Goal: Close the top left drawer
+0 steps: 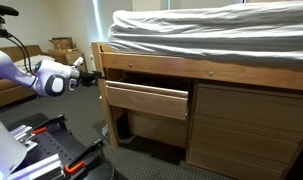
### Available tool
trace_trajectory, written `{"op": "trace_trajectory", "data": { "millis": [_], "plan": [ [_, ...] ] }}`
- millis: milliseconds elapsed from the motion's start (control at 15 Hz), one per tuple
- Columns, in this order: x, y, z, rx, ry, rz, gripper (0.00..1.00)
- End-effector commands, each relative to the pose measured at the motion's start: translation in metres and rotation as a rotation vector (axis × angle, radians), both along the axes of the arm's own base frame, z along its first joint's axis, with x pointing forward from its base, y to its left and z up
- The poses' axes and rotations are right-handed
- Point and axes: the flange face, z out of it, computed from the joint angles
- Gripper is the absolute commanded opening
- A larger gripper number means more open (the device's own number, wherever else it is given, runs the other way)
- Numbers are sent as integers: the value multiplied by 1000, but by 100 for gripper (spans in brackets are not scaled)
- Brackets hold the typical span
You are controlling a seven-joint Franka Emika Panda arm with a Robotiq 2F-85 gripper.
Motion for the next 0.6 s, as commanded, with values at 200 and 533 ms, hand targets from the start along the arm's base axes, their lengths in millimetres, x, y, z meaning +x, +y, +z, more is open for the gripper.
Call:
{"op": "trace_trajectory", "data": {
  "millis": [200,533],
  "plan": [
    [-9,18,-12,40,97,11,100],
    [-27,17,-42,35,182,5,100]
  ]
}}
